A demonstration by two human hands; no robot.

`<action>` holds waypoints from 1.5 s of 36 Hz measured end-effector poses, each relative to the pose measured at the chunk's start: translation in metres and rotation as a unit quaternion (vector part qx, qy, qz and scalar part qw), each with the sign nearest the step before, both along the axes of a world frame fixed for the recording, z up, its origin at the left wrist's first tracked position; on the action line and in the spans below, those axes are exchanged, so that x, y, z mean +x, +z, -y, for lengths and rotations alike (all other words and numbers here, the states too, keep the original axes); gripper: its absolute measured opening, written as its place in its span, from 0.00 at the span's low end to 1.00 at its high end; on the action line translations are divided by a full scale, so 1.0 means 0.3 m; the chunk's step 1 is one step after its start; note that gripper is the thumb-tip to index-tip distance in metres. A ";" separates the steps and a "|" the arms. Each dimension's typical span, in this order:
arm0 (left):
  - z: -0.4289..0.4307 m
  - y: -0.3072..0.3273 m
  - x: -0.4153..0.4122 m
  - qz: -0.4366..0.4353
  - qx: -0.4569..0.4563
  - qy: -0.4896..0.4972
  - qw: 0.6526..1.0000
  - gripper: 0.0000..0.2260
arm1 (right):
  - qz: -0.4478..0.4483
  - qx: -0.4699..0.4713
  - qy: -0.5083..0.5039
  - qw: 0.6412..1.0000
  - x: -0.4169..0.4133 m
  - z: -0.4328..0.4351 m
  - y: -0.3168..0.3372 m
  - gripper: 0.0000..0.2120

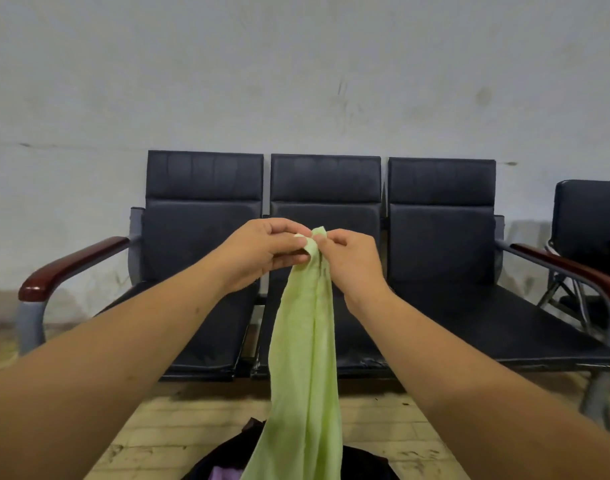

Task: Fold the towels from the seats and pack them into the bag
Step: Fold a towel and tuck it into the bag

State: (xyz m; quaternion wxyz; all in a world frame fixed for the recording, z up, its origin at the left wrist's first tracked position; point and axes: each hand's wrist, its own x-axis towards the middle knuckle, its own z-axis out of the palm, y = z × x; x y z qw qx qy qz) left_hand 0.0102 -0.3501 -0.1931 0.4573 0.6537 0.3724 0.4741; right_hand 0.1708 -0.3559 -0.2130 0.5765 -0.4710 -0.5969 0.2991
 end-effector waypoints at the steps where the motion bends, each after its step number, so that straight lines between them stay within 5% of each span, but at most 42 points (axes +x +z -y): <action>1: 0.000 -0.002 -0.007 0.010 -0.008 -0.019 1.000 0.09 | -0.009 -0.006 0.006 1.000 0.006 0.001 0.000 0.09; 21: -0.026 -0.016 0.009 -0.140 0.097 0.111 0.979 0.05 | -0.002 0.003 0.108 0.994 0.010 0.011 -0.033 0.09; 29: -0.027 -0.017 -0.011 -0.186 0.082 0.102 0.974 0.09 | 0.067 0.001 0.084 0.994 0.008 0.010 -0.038 0.05; 35: -0.001 -0.026 -0.035 -0.280 0.022 0.041 0.959 0.18 | 0.016 -0.040 0.083 0.996 0.030 -0.001 0.002 0.06; 44: -0.001 -0.070 -0.161 -0.379 -0.024 0.015 0.925 0.12 | 0.028 -0.065 0.045 0.996 0.153 -0.041 0.041 0.07; 49: -0.003 0.041 -0.144 -0.448 0.119 0.146 0.874 0.16 | 0.048 -0.092 0.012 0.995 0.182 -0.088 0.064 0.05; 52: -0.003 0.166 -0.120 -0.340 0.239 0.267 0.869 0.18 | -0.029 -0.052 0.037 0.998 0.189 -0.123 0.171 0.06; 54: 0.006 0.256 -0.096 -0.267 0.269 0.262 0.888 0.19 | -0.092 0.002 0.069 0.993 0.191 -0.130 0.272 0.07</action>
